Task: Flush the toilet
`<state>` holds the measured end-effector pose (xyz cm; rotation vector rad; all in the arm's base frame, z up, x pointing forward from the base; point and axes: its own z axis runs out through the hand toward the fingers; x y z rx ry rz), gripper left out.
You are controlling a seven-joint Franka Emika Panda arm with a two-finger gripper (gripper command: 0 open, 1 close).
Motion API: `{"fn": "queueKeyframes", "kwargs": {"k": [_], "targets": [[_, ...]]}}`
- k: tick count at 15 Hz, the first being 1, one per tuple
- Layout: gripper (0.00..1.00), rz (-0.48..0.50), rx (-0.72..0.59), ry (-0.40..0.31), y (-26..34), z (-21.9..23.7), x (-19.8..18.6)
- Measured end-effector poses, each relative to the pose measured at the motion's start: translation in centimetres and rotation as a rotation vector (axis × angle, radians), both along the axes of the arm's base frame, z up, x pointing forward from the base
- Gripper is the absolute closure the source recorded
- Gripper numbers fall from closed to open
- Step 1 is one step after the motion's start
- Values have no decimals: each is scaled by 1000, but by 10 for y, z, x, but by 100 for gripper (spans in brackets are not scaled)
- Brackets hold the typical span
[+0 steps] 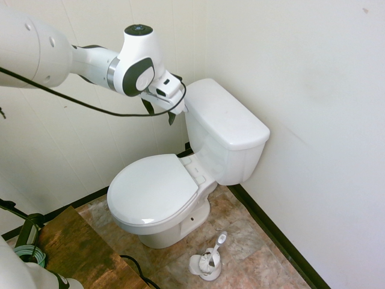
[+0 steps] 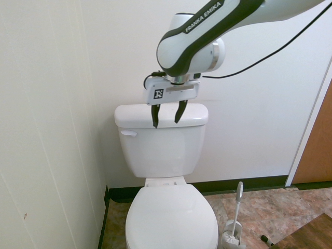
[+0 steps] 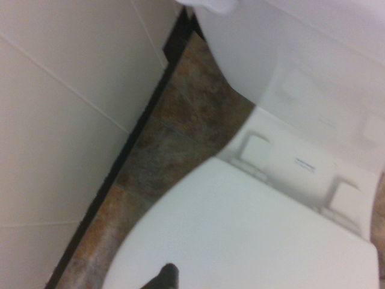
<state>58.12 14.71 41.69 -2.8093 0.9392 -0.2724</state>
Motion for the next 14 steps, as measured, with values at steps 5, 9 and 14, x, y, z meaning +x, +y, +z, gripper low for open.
{"fn": "queueKeyframes", "kwargs": {"k": [5, 9, 14], "targets": [[0, 25, -2, -17, 46, -29, 68], [0, -2, -28, -13, 50, -69, 127], [100, -41, -24, 32, 53, -72, 166]]}}
